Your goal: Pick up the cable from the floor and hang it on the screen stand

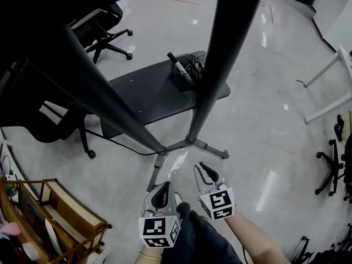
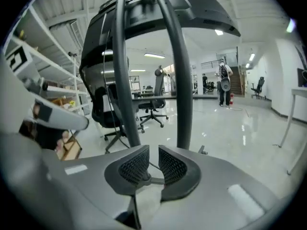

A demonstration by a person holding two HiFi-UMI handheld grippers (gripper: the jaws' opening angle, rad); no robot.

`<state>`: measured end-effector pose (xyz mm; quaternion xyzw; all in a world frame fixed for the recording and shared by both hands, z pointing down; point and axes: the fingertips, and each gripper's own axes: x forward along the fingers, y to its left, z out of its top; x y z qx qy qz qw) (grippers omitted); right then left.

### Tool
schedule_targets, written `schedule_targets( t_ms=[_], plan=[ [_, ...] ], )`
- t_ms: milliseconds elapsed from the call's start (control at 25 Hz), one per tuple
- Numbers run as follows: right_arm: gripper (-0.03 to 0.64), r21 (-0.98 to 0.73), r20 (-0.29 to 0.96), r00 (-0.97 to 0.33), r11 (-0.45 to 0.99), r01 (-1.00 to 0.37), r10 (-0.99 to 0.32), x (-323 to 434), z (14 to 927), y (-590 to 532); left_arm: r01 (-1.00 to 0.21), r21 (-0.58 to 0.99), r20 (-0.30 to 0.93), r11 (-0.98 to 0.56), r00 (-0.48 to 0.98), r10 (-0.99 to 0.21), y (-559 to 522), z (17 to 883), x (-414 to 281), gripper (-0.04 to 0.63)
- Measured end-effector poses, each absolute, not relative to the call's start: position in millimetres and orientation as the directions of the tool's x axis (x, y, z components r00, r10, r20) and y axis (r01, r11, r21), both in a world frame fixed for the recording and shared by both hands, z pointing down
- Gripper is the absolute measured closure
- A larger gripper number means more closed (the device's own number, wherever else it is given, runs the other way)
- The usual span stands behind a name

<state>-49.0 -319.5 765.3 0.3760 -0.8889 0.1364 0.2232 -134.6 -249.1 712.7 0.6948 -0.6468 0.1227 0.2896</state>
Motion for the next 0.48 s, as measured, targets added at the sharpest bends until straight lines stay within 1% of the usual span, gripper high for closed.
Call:
schedule_targets(
  t_ms=[120, 240, 320, 400, 480],
  plan=[
    [0.548, 0.048, 0.523, -0.599, 0.722, -0.69, -0.607, -62, 854, -354, -0.967, 0.256, 0.55, -0.006, 0.151, -0.821, -272, 779, -142, 0.589],
    [0.518, 0.223, 0.543, -0.581, 0.771, -0.597, -0.606, -75, 928, -378, -0.962, 0.271, 0.554, -0.004, 0.16, -0.817, -290, 835, -146, 0.589],
    [0.502, 0.345, 0.542, -0.572, 0.784, -0.516, -0.615, -81, 965, -389, -0.96, 0.28, 0.555, -0.003, 0.165, -0.815, -298, 866, -147, 0.589],
    [0.503, 0.447, 0.532, -0.572, 0.781, -0.436, -0.624, -86, 993, -399, -0.955, 0.297, 0.559, 0.002, 0.172, -0.811, -304, 892, -149, 0.589],
    [0.511, 0.516, 0.523, -0.58, 0.773, -0.369, -0.625, -91, 1012, -407, -0.933, 0.358, 0.556, 0.038, 0.181, -0.811, -313, 910, -156, 0.589]
  ],
)
